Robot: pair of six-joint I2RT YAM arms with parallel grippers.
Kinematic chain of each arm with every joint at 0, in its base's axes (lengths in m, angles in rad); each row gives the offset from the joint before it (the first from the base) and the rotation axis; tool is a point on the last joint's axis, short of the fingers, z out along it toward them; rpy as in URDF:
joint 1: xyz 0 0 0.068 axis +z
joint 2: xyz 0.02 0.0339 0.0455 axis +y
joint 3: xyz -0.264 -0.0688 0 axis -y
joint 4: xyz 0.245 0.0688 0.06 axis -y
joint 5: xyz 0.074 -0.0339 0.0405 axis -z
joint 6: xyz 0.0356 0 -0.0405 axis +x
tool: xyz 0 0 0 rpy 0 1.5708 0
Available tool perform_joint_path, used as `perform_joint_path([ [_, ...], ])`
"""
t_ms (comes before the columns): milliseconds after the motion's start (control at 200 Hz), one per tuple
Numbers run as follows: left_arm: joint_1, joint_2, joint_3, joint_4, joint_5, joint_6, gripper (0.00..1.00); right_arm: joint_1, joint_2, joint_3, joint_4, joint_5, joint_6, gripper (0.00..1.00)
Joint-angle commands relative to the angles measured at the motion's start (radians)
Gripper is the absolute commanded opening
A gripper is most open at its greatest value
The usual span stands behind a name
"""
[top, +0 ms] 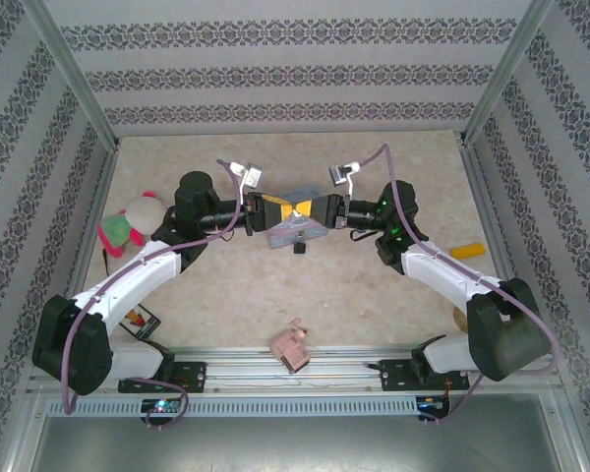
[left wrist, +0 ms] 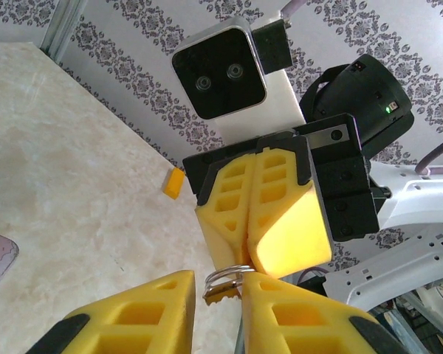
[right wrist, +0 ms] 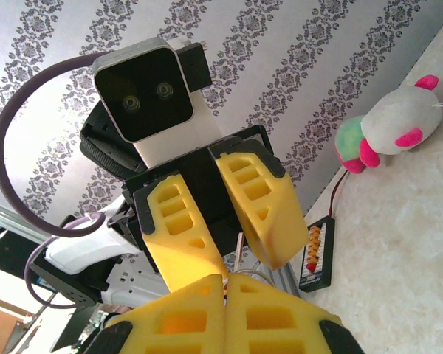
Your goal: Unlock the padlock with the key
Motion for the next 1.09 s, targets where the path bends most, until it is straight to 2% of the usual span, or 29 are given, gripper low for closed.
perform_joint_path([
  [0, -0.011, 0.006, 0.024, 0.069, 0.019, -0.016, 0.22, 0.015, 0.009, 0.033, 0.054, -0.012, -0.004, 0.0],
  [160, -0.011, 0.004, 0.014, 0.109, 0.012, -0.037, 0.25, 0.016, 0.011, 0.032, 0.054, -0.009, -0.002, 0.0],
  [470, -0.011, 0.0, 0.012, 0.115, 0.019, -0.045, 0.0, 0.02, 0.009, 0.032, 0.054, -0.001, 0.002, 0.0],
  [610, -0.011, -0.009, 0.013, 0.089, 0.013, -0.026, 0.0, 0.02, 0.009, 0.03, 0.046, 0.01, 0.003, 0.0],
  [640, -0.01, -0.012, 0.016, 0.068, 0.012, -0.013, 0.0, 0.019, 0.008, 0.028, 0.039, 0.014, 0.002, 0.06],
  [710, -0.011, -0.024, 0.034, -0.021, 0.0, 0.036, 0.0, 0.017, -0.003, 0.02, 0.014, 0.029, -0.012, 0.24],
  [810, -0.019, -0.055, 0.085, -0.246, -0.05, 0.172, 0.0, 0.008, -0.035, -0.003, -0.048, 0.061, -0.058, 0.34],
  [954, -0.067, -0.078, 0.207, -0.624, -0.178, 0.369, 0.0, 0.013, -0.143, -0.054, -0.228, 0.16, -0.215, 0.42],
  [1089, -0.154, -0.072, 0.29, -0.839, -0.305, 0.466, 0.0, 0.042, -0.283, -0.086, -0.51, 0.318, -0.412, 0.45],
])
